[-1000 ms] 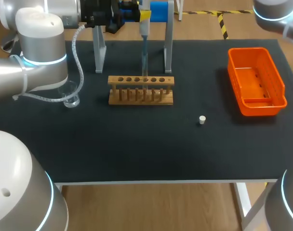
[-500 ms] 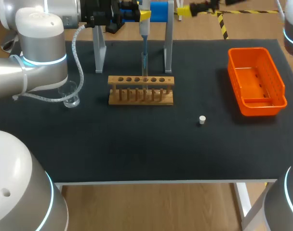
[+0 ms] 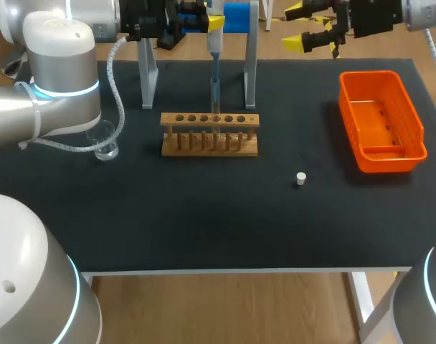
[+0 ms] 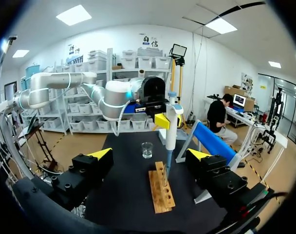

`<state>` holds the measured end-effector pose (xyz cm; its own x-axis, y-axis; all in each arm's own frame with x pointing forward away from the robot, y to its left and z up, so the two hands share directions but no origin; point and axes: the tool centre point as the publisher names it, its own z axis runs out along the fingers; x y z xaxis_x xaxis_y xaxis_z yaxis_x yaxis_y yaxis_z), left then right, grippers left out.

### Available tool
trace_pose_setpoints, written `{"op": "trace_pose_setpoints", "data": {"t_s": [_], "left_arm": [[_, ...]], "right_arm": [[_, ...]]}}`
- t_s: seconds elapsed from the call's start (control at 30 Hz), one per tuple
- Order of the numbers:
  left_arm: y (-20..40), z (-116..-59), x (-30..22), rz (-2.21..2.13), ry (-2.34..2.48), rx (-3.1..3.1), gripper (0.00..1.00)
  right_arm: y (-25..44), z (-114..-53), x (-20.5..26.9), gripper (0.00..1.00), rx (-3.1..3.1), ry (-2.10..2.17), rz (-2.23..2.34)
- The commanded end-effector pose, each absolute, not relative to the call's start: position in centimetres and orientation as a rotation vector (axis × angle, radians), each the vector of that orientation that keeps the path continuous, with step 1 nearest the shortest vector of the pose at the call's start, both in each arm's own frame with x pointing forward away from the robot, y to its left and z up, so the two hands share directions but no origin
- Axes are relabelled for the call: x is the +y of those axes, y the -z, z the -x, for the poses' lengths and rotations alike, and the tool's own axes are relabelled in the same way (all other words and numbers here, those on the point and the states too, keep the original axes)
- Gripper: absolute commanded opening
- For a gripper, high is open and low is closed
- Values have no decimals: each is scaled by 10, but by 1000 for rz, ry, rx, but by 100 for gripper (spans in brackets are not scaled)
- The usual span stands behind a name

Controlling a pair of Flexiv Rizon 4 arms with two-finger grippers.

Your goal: Invert the test tube, pick up the pipette, mount the tip to pipette, aspirate from beaker and dispense into the tube, eject the tip, return the pipette, and cap with the stopper.

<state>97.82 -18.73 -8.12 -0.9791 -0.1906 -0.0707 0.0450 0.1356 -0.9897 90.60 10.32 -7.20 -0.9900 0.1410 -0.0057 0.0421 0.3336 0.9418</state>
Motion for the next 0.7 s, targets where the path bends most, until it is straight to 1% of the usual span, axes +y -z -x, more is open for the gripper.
{"op": "trace_pose_setpoints", "data": {"t_s": [0.03,0.27,0.7], "left_arm": [[81,-979,-188,146,1948,2227,0],[81,-979,-188,146,1948,2227,0],[81,-979,-188,146,1948,2227,0]], "right_arm": [[72,-906,103,100,2495,-1756,-170],[72,-906,103,100,2495,-1756,-170],[140,-887,96,100,2490,-1738,-134]]}}
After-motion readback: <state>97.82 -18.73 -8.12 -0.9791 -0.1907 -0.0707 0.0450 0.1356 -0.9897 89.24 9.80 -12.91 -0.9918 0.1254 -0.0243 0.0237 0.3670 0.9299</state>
